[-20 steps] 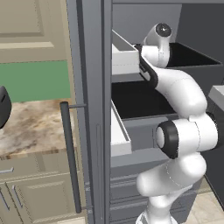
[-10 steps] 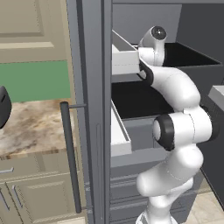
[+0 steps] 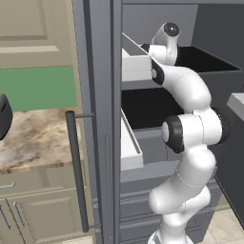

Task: Pick the cheese from the fridge and the cheese grater from the cabinet and place them next to the salad bowl.

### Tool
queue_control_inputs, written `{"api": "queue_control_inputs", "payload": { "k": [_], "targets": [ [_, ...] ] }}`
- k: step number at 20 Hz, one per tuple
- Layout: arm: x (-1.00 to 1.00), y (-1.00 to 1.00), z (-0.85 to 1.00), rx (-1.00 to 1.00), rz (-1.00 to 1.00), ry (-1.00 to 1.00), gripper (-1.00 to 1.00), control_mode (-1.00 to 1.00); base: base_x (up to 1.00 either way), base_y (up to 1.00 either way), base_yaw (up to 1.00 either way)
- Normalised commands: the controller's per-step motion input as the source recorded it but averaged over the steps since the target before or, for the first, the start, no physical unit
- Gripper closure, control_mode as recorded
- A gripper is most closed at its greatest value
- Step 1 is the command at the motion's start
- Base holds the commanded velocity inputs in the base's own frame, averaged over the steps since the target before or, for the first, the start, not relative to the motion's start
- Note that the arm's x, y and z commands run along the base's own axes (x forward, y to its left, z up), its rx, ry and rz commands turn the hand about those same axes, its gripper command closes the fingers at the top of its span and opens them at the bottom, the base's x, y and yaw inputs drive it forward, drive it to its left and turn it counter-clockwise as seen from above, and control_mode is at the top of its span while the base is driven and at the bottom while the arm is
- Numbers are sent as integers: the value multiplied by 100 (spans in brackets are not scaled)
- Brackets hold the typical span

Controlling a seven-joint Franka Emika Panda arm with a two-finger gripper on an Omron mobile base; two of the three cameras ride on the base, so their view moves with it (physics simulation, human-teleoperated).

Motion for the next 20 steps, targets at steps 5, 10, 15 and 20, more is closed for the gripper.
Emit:
{"api": "queue_control_inputs", "payload": {
  "k": [5, 10, 15, 20],
  "targets": [
    [-94, 0, 7, 2, 0, -2, 100, -100, 0, 0, 0],
    [-100, 1, 0, -2, 0, -30, 100, -100, 0, 0, 0],
    [-100, 0, 3, 0, 0, -25, 100, -100, 0, 0, 0],
    [-100, 2, 30, 10, 0, 1, 100, -100, 0, 0, 0]
  ]
}}
